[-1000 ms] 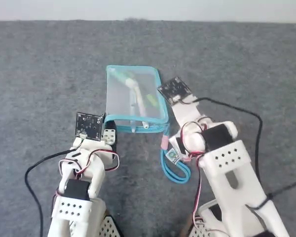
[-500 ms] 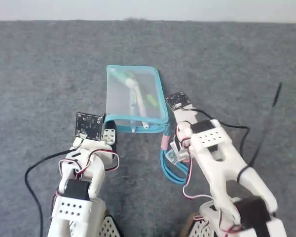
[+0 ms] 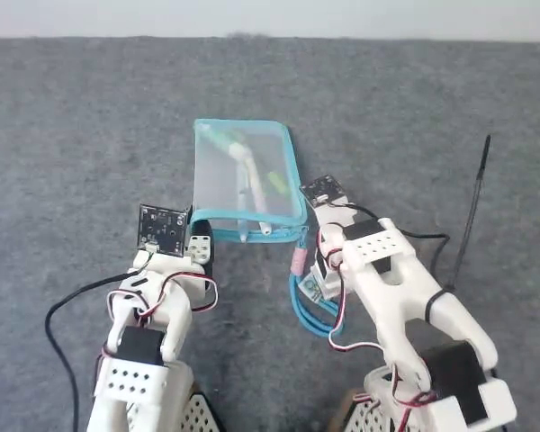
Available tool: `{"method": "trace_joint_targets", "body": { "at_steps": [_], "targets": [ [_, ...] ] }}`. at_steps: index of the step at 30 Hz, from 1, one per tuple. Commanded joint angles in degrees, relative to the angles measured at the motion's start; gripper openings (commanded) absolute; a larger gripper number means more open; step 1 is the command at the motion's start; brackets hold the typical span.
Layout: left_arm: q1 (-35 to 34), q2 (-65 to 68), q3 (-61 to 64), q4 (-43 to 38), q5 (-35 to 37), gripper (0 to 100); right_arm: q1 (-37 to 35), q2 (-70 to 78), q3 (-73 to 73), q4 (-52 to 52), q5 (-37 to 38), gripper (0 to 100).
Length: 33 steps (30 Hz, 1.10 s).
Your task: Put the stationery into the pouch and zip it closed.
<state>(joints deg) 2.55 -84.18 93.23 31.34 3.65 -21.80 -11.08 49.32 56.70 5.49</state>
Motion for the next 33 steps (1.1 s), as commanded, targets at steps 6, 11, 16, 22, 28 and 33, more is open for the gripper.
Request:
{"method": "trace_joint_targets", "body": {
  "at_steps": [6,11,16,22,28,33],
  "targets": [
    [-0.1,-0.7,-1.6,-0.5,-0.6,1,5.8,-1.1,-5.0,11.4,10.3,19.1],
    [-0.1,-0.9,-1.6,-0.5,-0.6,1,5.5,-0.7,-4.8,10.4,8.8,19.1],
    [-0.1,-0.9,-1.6,-0.5,-0.6,1,5.2,-1.1,-5.2,6.5,8.3,19.1],
    [-0.1,-0.8,-1.6,-0.5,-0.6,1,3.0,-1.1,-5.2,4.4,7.8,19.1],
    [-0.1,-0.8,-1.6,-0.5,-0.6,1,-1.0,-0.6,-5.2,4.0,7.7,18.8],
    [-0.1,-0.8,-1.6,-0.5,-0.6,1,0.7,-0.6,-3.3,2.8,7.8,18.8]
  ]
}}
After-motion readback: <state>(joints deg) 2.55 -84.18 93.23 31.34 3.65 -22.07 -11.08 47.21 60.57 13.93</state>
